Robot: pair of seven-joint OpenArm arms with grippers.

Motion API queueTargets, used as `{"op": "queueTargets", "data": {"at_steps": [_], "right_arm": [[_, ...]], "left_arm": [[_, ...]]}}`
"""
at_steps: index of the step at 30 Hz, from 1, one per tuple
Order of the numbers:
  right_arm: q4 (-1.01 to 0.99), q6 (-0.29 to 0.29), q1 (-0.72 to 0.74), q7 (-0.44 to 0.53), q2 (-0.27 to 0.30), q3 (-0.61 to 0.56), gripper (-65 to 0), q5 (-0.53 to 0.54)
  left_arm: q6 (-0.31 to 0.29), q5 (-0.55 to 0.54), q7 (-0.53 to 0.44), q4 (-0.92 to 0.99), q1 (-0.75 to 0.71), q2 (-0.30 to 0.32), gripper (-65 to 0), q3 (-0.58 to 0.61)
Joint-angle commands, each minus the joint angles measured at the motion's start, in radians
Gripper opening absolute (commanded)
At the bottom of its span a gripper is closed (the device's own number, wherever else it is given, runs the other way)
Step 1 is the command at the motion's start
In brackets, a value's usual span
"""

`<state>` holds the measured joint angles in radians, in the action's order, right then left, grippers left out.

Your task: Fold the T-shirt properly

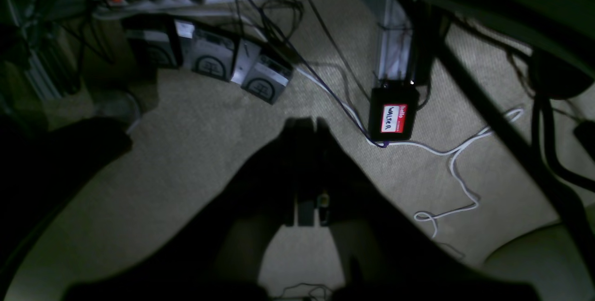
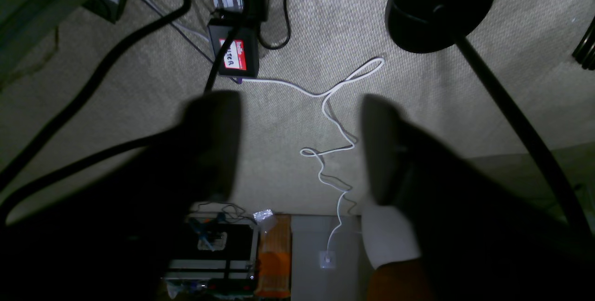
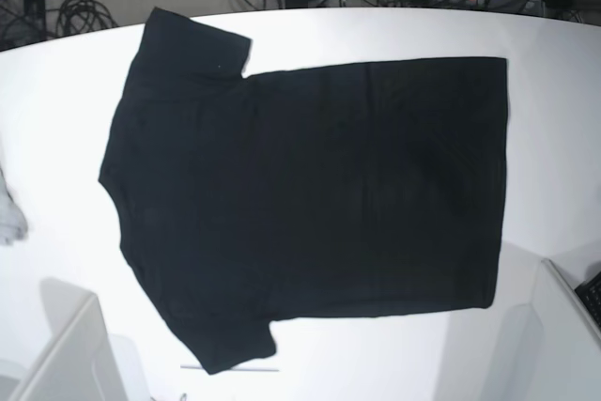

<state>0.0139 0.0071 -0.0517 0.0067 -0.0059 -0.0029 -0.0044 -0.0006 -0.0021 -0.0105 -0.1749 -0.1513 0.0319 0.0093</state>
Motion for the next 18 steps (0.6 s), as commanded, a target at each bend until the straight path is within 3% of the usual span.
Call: {"op": "queueTargets", "data": {"at_steps": [1,3,6,11,13,15,18], "right_arm": [[0.004,-0.006,-0.012,0.000,0.001,-0.001,-22.4,0.001],[0.018,-0.006,-0.024,0.000,-0.001,-0.001,-24.0,0.001],[0.065,-0.006,-0.046,-0.004,-0.004,-0.001,-34.2,0.001],[0.082,-0.006,-0.069,0.000,0.002,-0.001,-65.0,0.001],[0.084,-0.006,-0.070,0.000,0.002,-0.001,-65.0,0.001],[0.084,-0.006,-0.069,0.000,0.002,0.001,-65.0,0.001],[0.084,-0.006,-0.070,0.000,0.002,0.005,-65.0,0.004]], "left_arm": [[0.007,-0.003,0.005,-0.001,-0.009,0.015,-64.5,-0.001],[0.007,0.001,0.005,-0.001,-0.003,0.016,-64.5,0.001],[0.007,0.003,0.005,-0.001,-0.001,0.018,-64.5,0.001],[0.007,-0.003,0.005,-0.001,-0.006,0.016,-62.4,-0.009],[0.007,-0.003,0.005,-0.001,-0.009,0.015,-54.1,-0.010],[0.007,-0.003,0.005,-0.001,-0.012,0.013,-42.0,0.001],[0.006,0.007,0.005,-0.001,-0.023,0.013,-33.9,0.002]]}}
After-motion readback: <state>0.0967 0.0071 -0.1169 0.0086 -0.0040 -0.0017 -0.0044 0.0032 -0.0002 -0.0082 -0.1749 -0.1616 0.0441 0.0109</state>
